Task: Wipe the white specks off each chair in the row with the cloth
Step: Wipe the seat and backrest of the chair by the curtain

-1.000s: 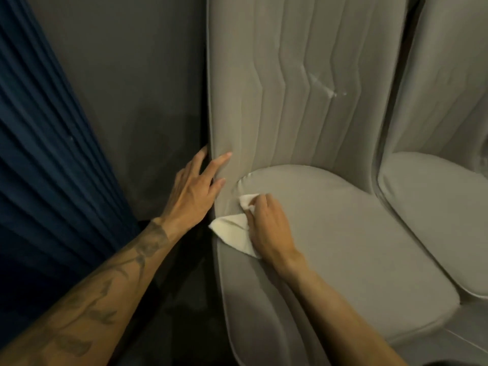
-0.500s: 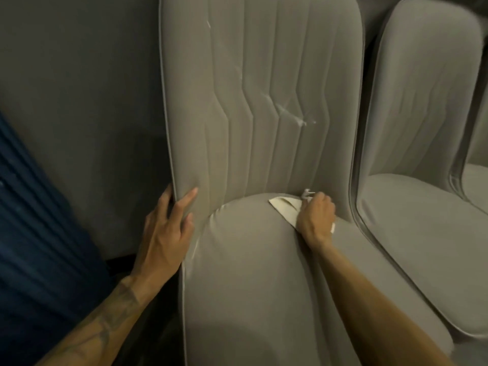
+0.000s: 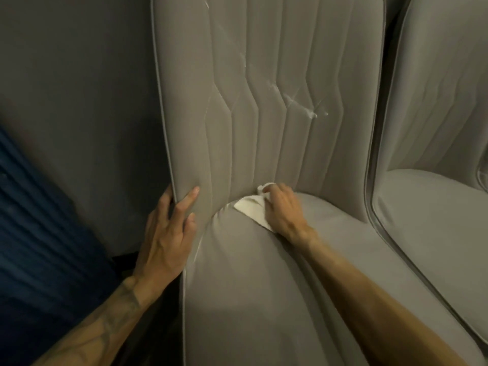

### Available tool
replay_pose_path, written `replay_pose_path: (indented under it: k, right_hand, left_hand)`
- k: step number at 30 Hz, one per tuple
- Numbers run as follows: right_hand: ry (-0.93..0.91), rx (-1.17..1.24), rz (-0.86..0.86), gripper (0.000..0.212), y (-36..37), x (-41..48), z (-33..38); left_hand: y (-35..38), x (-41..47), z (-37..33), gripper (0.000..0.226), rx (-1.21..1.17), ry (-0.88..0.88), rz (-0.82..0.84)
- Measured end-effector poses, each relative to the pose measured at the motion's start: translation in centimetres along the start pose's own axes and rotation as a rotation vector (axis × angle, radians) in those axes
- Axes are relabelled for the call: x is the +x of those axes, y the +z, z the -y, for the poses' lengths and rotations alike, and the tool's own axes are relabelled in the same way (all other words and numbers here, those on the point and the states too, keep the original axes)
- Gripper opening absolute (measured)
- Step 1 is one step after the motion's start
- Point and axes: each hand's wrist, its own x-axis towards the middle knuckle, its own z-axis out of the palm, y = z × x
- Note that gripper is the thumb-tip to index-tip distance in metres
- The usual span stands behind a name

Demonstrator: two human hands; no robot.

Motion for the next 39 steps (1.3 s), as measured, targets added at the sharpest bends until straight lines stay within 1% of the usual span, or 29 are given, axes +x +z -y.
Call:
replay_pose_path:
  k: [1,2,3,6,7,8,11,13,14,15,16,18,19,20,22,23,24,26,27,28,29,30,31,32,33,34,35,37,39]
  right_hand:
    - [-0.079,-0.004,0.066,0.021,-0.4,-0.5,-0.3]
    - [-0.124,-0.025,0.093,0.022,-0.9,-1.0,-1.0]
    - [-0.106,-0.062,0.08,0.024,-1.4,-1.2,-1.8]
    - [0.177,-0.14,-0.044,0.035,-2.1,-0.9,-3.9]
    - [0.228,-0.123,-0.048,0.038,-1.8,-0.6,-3.1]
    - [0.223,-0.075,-0.051,0.038,-0.9,-0.4,-1.3]
    - [0.046,0.053,-0.009,0.019,3.1,-0.9,6.0]
    - [-0.075,0.121,0.113,0.023,3.1,-1.9,8.3]
    - [-0.135,0.139,0.159,0.025,2.2,-2.0,7.8]
    - [-0.181,0.129,0.166,0.025,1.1,-1.9,6.5]
    - [-0.17,0.104,0.164,0.023,0.3,-1.6,4.9]
    - [-0.051,0.026,0.116,0.024,-0.7,-0.3,2.2]
    - [0.013,0.0,0.103,0.027,-0.6,0.1,2.2]
    - [0.05,0.007,0.125,0.03,-0.4,0.2,3.6]
    - [0.002,0.077,0.186,0.038,0.6,-1.2,8.1]
    - [-0.046,0.119,0.197,0.037,1.0,-2.5,10.1]
    - [-0.105,0.137,0.208,0.029,1.2,-3.9,11.4]
    - [-0.214,0.161,0.284,0.013,0.3,-5.0,11.2]
    - [-0.266,0.164,0.32,0.015,-0.3,-4.7,10.3]
    - [-0.299,0.155,0.34,0.023,-0.7,-3.8,9.2]
    - [-0.29,0.131,0.32,0.032,-0.8,-2.7,8.1]
    - [-0.235,0.104,0.274,0.037,-0.7,-1.7,7.4]
    - [-0.159,0.071,0.243,0.035,-0.5,-1.2,7.4]
    - [-0.119,0.043,0.218,0.027,0.3,-1.4,8.0]
    - [-0.122,0.031,0.191,0.017,1.1,-2.3,9.2]
    - [-0.143,0.057,0.159,0.01,1.6,-3.6,10.6]
    - [-0.187,0.109,0.157,0.007,1.5,-5.2,11.8]
    - [-0.314,0.207,0.226,0.012,0.3,-7.9,12.3]
    - [-0.375,0.191,0.314,0.019,-0.9,-8.0,11.3]
  left_hand:
    - [0.0,0.0,0.0,0.054,0.001,-0.003,-0.006]
    - [0.0,-0.1,-0.1,0.054,0.004,-0.008,-0.015]
    - [0.0,-0.1,-0.2,0.054,0.011,-0.009,-0.022]
    - [0.1,-0.3,-0.6,0.055,0.031,-0.004,-0.009]
    - [0.1,-0.3,-0.5,0.055,0.034,-0.009,-0.006]
    - [0.1,-0.2,-0.5,0.055,0.035,-0.019,-0.006]
    - [0.1,-0.3,-0.4,0.054,0.047,-0.016,0.002]
    - [0.0,-0.2,-0.3,0.053,0.073,0.004,0.007]
    - [0.0,-0.2,-0.2,0.053,0.077,0.004,0.005]
    - [0.0,-0.2,-0.2,0.054,0.078,0.002,0.001]
    - [0.0,-0.1,-0.2,0.054,0.08,0.003,0.0]
    - [0.1,-0.1,-0.6,0.054,0.075,-0.001,0.011]
    - [0.0,-0.2,-0.7,0.054,0.073,-0.002,0.015]
    - [0.0,-0.1,-0.6,0.054,0.077,0.004,0.014]
    - [-0.1,0.0,-0.4,0.053,0.085,0.015,0.002]
    - [0.0,0.0,-0.2,0.053,0.088,0.017,0.001]
    - [0.0,-0.1,-0.2,0.053,0.093,0.02,0.0]
    - [0.1,-0.2,-0.2,0.053,0.112,0.033,0.005]
    - [0.1,-0.3,-0.2,0.054,0.119,0.035,0.008]
    - [0.0,-0.2,-0.1,0.054,0.118,0.034,0.008]
    - [0.0,-0.1,0.0,0.054,0.111,0.031,0.007]
    - [0.1,-0.1,0.0,0.054,0.107,0.026,0.009]
    - [0.1,-0.1,-0.1,0.054,0.107,0.022,0.013]
    - [0.2,-0.1,-0.2,0.053,0.109,0.019,0.014]
    - [0.1,-0.1,-0.1,0.053,0.112,0.015,0.008]
    - [0.1,0.0,-0.1,0.053,0.111,0.012,0.005]
    - [0.1,-0.1,0.0,0.054,0.107,0.005,0.004]
    - [0.1,-0.2,-0.1,0.054,0.105,0.002,0.012]
    - [-0.1,-0.2,-0.1,0.054,0.116,0.021,0.017]
